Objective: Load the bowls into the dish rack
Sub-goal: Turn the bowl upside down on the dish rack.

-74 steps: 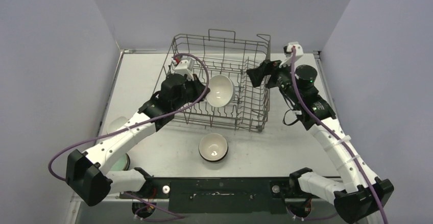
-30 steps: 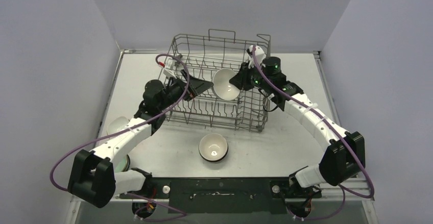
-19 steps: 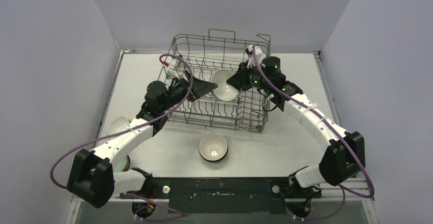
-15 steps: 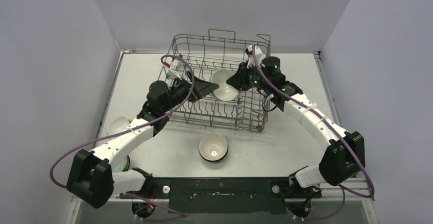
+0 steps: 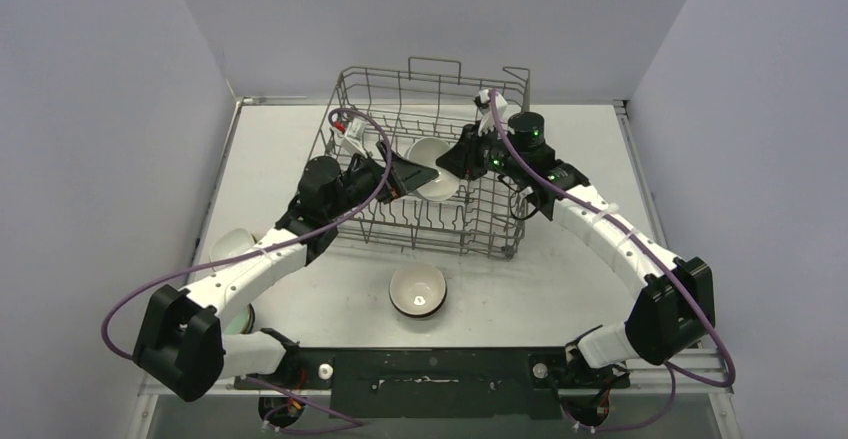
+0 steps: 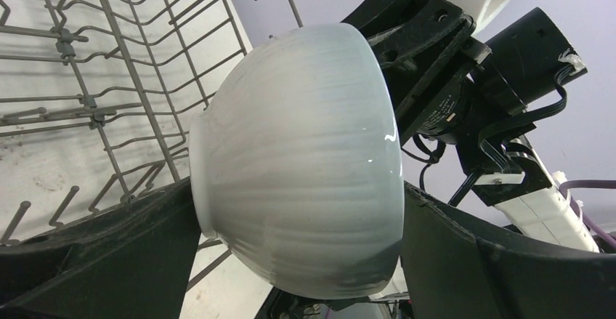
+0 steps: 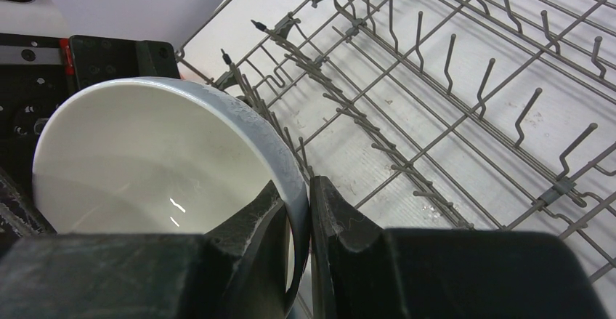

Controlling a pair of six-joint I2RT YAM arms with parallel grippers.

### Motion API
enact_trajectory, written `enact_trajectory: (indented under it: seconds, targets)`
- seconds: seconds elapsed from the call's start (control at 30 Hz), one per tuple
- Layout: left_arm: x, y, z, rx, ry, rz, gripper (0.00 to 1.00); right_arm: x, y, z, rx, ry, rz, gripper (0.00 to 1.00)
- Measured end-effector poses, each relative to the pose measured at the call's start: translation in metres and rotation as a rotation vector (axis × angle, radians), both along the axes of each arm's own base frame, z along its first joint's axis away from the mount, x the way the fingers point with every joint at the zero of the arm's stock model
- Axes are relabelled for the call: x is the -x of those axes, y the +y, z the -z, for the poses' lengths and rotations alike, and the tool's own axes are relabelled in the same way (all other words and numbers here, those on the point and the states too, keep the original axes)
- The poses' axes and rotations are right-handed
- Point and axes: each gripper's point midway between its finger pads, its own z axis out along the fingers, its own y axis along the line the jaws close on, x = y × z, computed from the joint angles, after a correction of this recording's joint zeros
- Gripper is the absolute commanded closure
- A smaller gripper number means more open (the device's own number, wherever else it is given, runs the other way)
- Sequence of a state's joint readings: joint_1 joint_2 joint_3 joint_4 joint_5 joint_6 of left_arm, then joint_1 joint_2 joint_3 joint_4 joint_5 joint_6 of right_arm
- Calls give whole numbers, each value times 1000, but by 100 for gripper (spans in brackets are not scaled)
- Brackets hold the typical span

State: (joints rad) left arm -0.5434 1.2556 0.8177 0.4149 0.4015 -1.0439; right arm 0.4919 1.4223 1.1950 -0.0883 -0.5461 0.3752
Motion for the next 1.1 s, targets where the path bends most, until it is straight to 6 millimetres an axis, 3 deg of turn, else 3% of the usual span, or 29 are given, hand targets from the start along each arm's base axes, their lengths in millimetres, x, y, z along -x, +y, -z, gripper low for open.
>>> enact_trajectory:
  seconds: [0.2,0.4,0.47,0.57,0.67,0.83,1.0,1.1]
  targets:
    - [0,-5,-3,32,8,23,32,1,1,-2,-7,-5,-8,93]
    - [-3,-4,-1,29,5,18,58,0,0,-1,-3,-5,-2,84]
    - [-3,-4,-1,29,5,18,55,0,0,-1,-3,-6,-2,84]
    - [-3,-4,-1,29,5,18,29,0,0,-1,-3,-6,0,93]
    - [-3,-4,-1,27,6,18,13,-2,-1,-1,3,-10,9,95]
    - [-2,-2,-5,37,2,18,12,-5,-3,-1,13,-21,27,95]
    - [2,2,-11,46,-12,15,25,-2,-1,-6,3,-31,21,95]
    - [2,4,-11,48,-13,11,26,-1,0,-9,-5,-34,21,95]
